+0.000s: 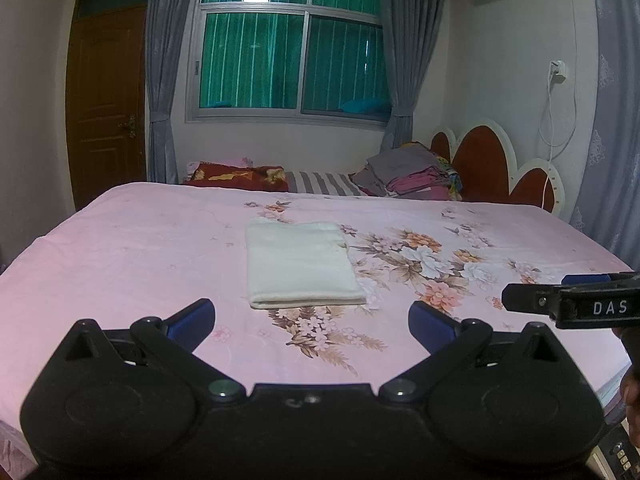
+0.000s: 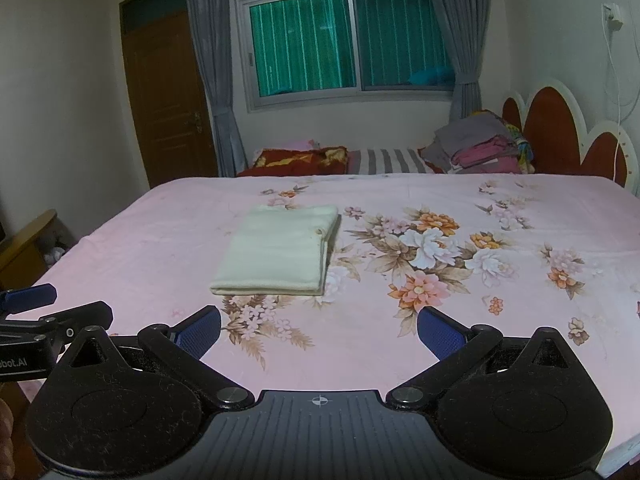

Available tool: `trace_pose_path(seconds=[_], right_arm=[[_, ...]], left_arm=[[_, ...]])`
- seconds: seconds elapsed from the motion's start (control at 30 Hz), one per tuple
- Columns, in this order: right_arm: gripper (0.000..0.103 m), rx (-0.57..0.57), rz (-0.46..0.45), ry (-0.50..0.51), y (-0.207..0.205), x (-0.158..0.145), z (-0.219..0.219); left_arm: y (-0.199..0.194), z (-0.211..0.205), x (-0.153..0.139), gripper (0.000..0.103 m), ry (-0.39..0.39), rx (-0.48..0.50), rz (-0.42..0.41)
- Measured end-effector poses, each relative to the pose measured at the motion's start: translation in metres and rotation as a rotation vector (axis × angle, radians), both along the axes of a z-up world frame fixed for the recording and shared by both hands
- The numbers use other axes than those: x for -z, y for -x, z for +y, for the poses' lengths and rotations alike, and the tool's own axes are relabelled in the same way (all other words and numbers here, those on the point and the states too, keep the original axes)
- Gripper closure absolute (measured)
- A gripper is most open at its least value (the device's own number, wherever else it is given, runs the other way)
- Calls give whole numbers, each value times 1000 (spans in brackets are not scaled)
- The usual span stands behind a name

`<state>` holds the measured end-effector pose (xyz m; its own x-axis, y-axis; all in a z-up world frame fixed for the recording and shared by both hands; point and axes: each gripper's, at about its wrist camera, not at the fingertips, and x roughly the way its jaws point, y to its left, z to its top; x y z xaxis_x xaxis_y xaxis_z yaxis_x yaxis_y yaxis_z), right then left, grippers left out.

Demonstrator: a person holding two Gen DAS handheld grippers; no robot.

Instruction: Fold small clothes

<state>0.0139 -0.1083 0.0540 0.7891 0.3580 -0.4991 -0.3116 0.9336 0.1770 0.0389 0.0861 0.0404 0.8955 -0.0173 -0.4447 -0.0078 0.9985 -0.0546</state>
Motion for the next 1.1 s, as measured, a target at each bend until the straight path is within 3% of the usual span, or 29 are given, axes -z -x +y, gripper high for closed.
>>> trace_pose_path(seconds=[1.1], right_arm=[[0,-10,-8,8,0,-2,0]], left_arm=[[4,-4,1,0,-6,10,-9]])
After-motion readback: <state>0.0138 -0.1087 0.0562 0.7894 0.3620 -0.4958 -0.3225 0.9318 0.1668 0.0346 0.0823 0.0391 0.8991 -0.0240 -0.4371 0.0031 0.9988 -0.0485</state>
